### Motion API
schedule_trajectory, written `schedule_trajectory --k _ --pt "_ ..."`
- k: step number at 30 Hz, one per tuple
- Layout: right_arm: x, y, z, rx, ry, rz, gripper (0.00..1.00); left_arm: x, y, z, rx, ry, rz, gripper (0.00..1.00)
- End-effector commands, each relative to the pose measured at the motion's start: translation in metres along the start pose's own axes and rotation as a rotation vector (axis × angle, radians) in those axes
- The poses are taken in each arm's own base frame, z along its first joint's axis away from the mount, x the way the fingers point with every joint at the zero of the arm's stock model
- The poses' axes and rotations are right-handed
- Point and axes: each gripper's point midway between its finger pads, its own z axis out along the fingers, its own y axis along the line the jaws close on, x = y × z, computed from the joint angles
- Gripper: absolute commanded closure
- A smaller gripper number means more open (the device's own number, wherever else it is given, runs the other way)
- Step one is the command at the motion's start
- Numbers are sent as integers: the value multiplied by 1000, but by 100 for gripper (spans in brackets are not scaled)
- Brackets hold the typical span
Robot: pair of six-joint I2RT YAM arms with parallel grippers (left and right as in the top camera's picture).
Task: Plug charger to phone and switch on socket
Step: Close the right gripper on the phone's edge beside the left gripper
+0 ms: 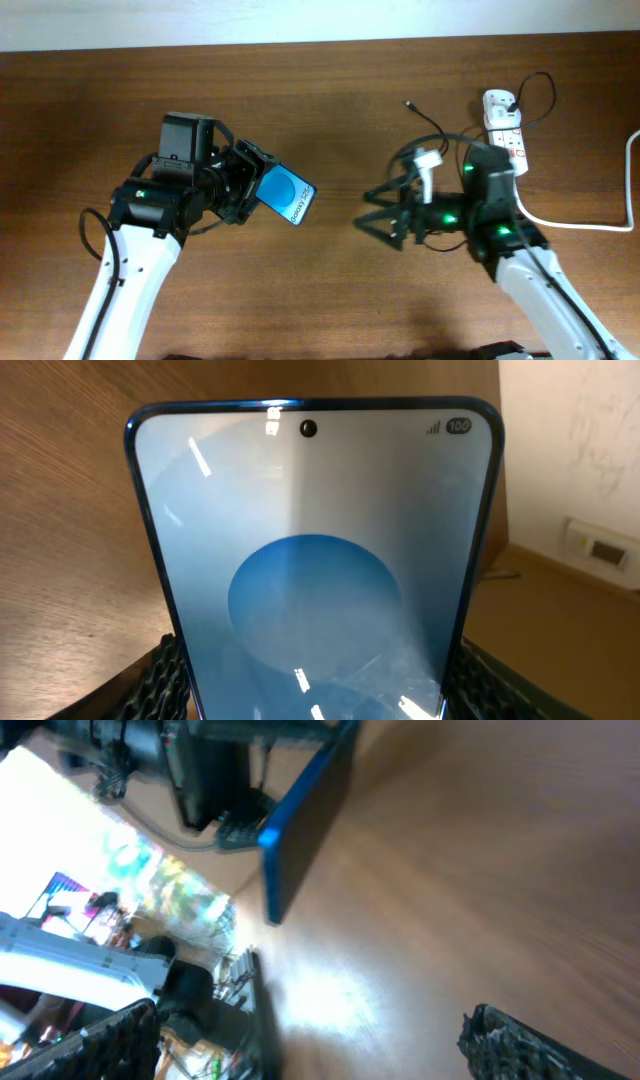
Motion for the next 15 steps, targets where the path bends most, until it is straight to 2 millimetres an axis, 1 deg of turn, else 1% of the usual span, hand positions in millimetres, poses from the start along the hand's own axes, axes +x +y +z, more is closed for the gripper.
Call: schedule_trajectory --k 1,4,6,8,10,12,13,15 --pt "2 2 27 2 28 31 2 -2 -12 -10 50 -20 -32 69" --pt "-5 -9 39 105 -10 66 2 -3 -11 -10 48 -26 -32 69" --pt "-11 -5 49 120 -34 59 2 -5 -11 -10 45 -34 -32 69" --pt "-17 3 62 132 -65 1 2 -6 -11 -10 44 -38 -52 69" --pt "-21 2 73 203 -100 -31 2 -6 -11 -10 44 -38 -58 69" --pt "-22 -3 80 285 -132 -41 2 -5 -11 -10 45 -38 -58 68" --pt "-24 -2 84 300 -152 -42 2 -5 -11 -10 44 -37 -58 68" --pt "-31 9 89 277 -182 -75 2 -5 -11 -10 45 -34 -57 68"
